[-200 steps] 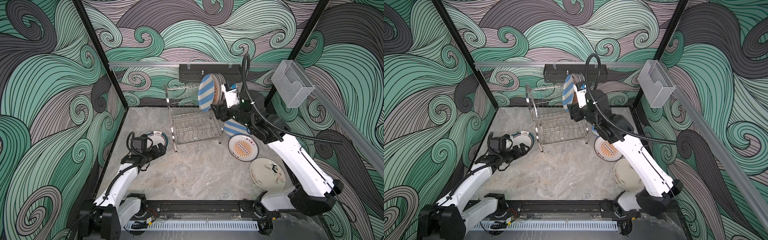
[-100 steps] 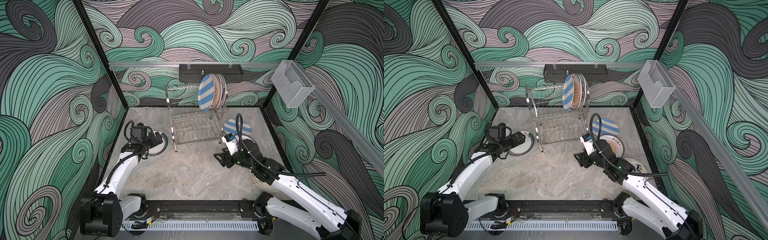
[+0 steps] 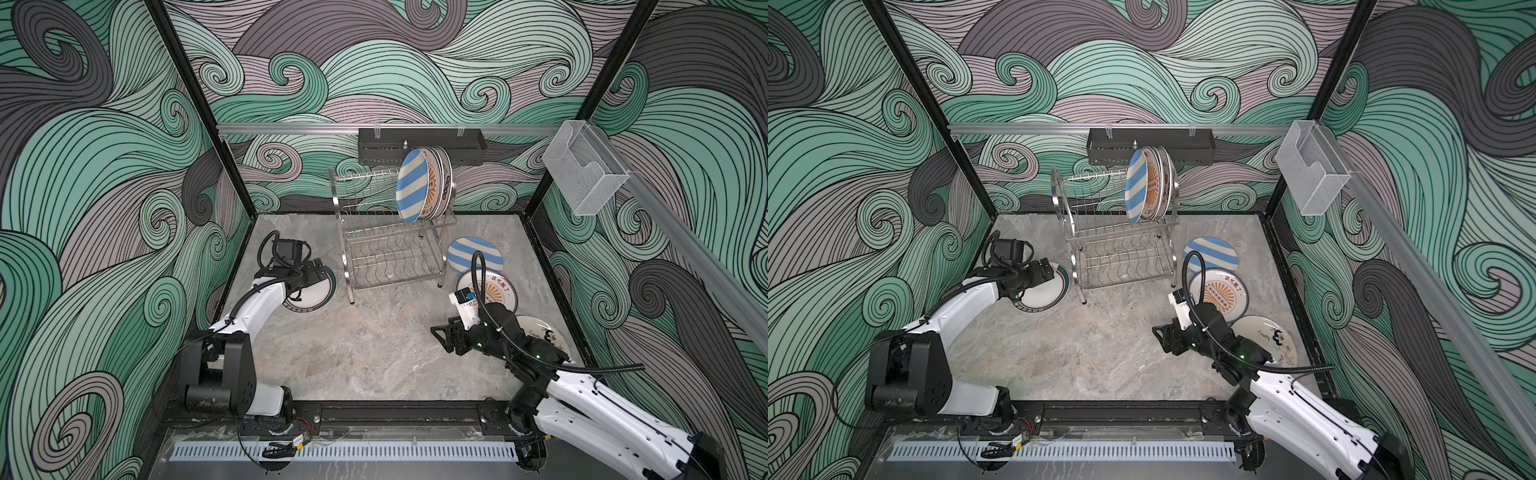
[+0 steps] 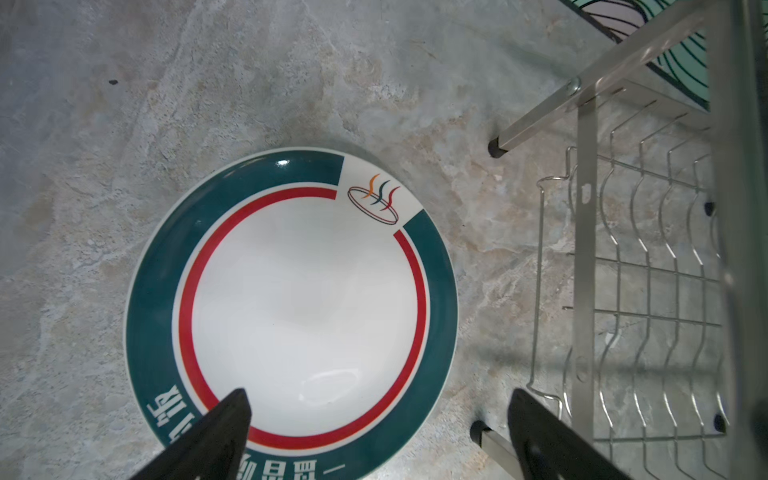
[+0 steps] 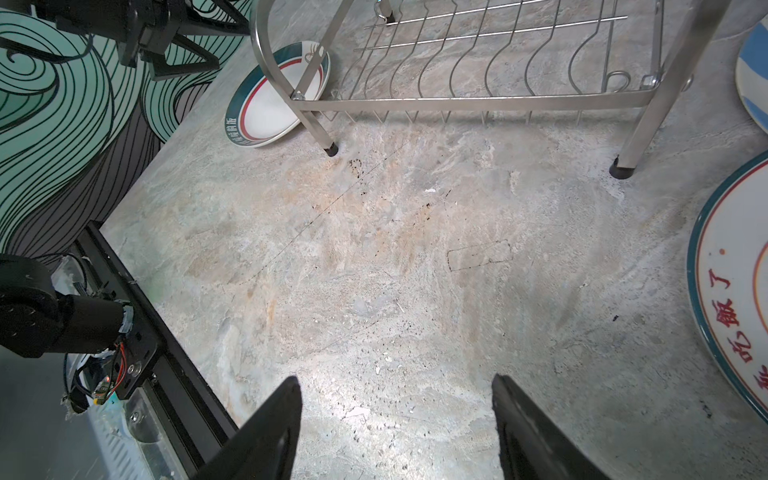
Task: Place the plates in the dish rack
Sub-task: 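Move the left gripper over the green-rimmed white plate's edge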
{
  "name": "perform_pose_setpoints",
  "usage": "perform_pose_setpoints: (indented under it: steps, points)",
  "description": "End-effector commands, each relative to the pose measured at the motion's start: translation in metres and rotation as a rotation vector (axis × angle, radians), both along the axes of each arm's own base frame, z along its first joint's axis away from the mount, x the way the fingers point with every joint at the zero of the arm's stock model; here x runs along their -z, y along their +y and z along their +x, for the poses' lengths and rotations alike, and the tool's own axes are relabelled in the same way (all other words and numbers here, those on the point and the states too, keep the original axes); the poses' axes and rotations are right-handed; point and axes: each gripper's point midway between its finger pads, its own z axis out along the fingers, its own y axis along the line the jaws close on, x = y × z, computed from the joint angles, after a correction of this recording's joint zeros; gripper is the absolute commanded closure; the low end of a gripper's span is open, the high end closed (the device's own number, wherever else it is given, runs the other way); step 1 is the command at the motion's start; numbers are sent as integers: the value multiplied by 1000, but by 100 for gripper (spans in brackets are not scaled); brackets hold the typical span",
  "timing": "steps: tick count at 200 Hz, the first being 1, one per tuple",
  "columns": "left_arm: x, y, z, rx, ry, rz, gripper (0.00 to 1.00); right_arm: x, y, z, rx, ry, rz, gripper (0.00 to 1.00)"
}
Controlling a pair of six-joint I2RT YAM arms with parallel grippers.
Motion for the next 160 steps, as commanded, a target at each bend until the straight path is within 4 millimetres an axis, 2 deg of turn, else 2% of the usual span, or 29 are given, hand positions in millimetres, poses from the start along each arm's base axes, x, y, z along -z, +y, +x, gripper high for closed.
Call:
perform_pose_setpoints:
  steps: [1, 33, 77, 99, 160]
  points:
    - [10, 3, 5, 0, 28, 38, 1, 2, 2, 4, 13, 1, 6, 27]
    - [26, -4, 11, 6, 47, -2, 1, 2, 7, 5, 4, 7, 19, 27]
    - [38, -6, 12, 14, 67, -11, 1, 9, 7, 4, 8, 26, 22, 26]
    - [45, -11, 9, 21, 84, -38, 1, 11, 5, 4, 21, 28, 27, 23]
    - [71, -17, -12, 27, 151, -81, 1, 16, 5, 1, 23, 39, 37, 23]
